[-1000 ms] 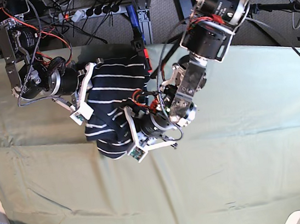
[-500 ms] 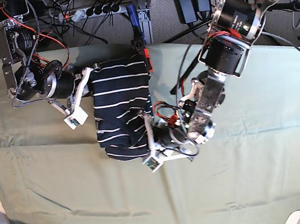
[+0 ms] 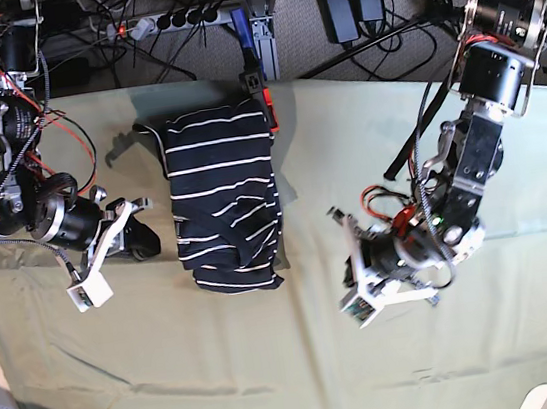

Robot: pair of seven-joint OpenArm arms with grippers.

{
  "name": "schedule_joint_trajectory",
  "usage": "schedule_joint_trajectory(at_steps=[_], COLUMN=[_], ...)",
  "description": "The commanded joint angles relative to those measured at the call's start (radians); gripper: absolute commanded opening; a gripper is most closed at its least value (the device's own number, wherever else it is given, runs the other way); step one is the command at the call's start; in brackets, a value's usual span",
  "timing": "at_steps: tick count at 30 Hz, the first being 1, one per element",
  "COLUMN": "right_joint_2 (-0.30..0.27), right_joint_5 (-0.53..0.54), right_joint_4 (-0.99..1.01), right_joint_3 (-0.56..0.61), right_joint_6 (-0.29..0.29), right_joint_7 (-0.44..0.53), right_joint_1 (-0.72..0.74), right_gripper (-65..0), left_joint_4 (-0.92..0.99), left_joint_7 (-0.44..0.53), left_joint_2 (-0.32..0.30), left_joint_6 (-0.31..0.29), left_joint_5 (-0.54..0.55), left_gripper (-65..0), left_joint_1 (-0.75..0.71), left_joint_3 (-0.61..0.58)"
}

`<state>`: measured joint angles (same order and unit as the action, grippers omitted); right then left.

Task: Fold the T-shirt properly

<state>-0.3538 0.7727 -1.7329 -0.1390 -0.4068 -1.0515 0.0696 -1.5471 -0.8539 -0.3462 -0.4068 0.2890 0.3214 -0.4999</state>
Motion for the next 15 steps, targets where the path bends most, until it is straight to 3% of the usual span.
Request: schedule_joint_trajectory(at_steps=[1, 9, 15], right_joint_2=[-0.011, -0.013, -0.049], right_joint_5=[0.027, 0.010, -0.006], right_joint_4=[-0.034, -0.092, -0.100], right_joint_3=[-0.005, -0.004, -0.043], right_joint_6=[-0.097, -0.098, -0.098], right_joint_7=[0.019, 0.002, -0.011], right_joint_1=[0.029, 0.068, -0.040], right_gripper=[-65.0, -65.0, -65.0], left_joint_4=[-0.048, -0.193, -0.278], left_joint_7=[0.011, 0.011, 0.002], left_joint_2=[-0.027, -0.156, -0.186], left_joint_6=[0.003, 0.003, -0.021], left_joint_5=[0.012, 0.046, 0.113], left_gripper=[-65.0, -65.0, -65.0], left_joint_1=[0.005, -0.203, -0.380], left_joint_3=[0.029, 0.234, 0.419])
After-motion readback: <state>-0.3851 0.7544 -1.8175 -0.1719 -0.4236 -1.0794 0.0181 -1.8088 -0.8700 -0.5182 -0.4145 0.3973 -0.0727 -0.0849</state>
